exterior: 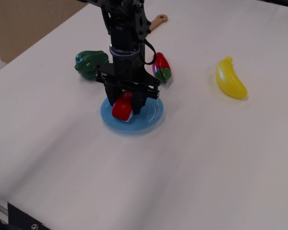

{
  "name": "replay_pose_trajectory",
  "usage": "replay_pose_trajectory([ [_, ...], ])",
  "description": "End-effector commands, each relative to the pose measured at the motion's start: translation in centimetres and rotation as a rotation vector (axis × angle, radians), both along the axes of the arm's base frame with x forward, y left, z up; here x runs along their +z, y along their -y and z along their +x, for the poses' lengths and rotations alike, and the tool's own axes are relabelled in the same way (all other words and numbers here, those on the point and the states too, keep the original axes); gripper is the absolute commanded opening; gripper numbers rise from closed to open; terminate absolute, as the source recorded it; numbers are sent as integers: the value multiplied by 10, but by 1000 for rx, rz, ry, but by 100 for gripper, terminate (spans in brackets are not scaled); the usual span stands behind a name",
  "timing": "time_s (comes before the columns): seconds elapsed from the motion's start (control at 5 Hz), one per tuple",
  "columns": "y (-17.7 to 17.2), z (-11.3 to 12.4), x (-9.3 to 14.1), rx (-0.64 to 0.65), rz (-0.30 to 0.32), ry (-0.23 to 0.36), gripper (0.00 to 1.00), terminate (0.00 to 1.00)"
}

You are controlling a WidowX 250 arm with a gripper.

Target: Take sushi off plate

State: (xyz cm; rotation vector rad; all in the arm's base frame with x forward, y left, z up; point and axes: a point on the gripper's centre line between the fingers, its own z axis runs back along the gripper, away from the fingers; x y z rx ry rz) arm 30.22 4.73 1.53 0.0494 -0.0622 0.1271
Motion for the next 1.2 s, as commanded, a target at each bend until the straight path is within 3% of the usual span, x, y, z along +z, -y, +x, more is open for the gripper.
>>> replay_pose_trajectory([
  [0.0, -8, 3, 56, 42, 64, 118, 0, 0],
  [0.2, -19, -13, 68, 89, 60, 159, 0, 0],
  [0.4, -34, -36, 63, 139, 65, 141, 0, 0],
  [0.6, -54, -43, 52, 202, 75, 126, 0, 0],
  [1.0, -83, -27, 27, 274, 76, 91, 0, 0],
])
